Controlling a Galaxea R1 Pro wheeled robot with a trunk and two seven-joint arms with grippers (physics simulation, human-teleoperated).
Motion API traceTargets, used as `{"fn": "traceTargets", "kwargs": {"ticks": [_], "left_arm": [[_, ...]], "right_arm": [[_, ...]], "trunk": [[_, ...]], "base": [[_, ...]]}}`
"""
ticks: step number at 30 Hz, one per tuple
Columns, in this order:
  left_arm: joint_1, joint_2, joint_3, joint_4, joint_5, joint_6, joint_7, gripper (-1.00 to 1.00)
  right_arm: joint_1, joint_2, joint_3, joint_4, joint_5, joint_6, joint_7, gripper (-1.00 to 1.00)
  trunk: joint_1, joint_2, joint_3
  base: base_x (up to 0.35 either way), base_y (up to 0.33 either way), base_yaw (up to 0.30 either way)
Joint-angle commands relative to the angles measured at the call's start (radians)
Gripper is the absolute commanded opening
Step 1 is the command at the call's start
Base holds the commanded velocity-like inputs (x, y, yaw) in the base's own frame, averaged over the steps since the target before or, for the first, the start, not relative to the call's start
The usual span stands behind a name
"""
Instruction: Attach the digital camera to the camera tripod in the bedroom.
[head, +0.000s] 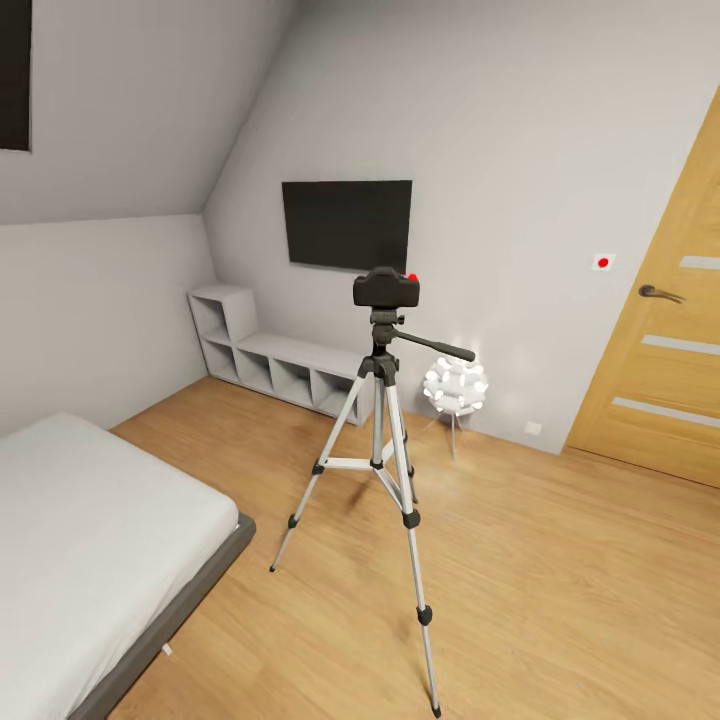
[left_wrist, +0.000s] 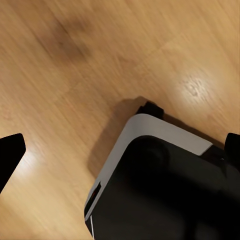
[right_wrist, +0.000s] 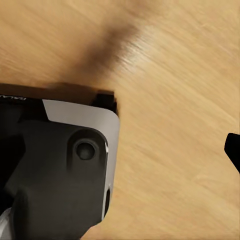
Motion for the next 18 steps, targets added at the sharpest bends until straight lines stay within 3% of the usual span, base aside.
{"fn": "traceTargets", "kwargs": {"ticks": [1, 7, 11, 18], "left_arm": [[-0.001, -0.001, -0.008, 0.0, 0.008, 0.0, 0.0, 1.0], [0.0, -0.008, -0.009, 0.0, 0.007, 0.002, -0.002, 1.0], [0.012, -0.01, -0.008, 0.0, 0.007, -0.003, -0.003, 1.0], [0.023, -0.012, -0.008, 0.0, 0.008, -0.01, -0.003, 1.0]], "right_arm": [[0.013, 0.001, 0.006, 0.003, -0.002, -0.015, 0.003, 1.0], [0.019, 0.006, 0.005, 0.003, -0.004, -0.023, 0.002, 1.0], [0.056, 0.011, 0.005, 0.003, -0.013, -0.054, 0.0, 1.0], [0.108, 0.015, 0.004, 0.003, -0.053, -0.118, -0.006, 1.0]], "trunk": [[0.0, -0.001, -0.001], [0.0, -0.001, -0.001], [0.0, -0.001, -0.001], [0.0, -0.001, 0.001]], "base": [[0.0, 0.0, 0.0], [0.0, 0.0, 0.0], [0.0, 0.0, 0.0], [0.0, 0.0, 0.0]]}}
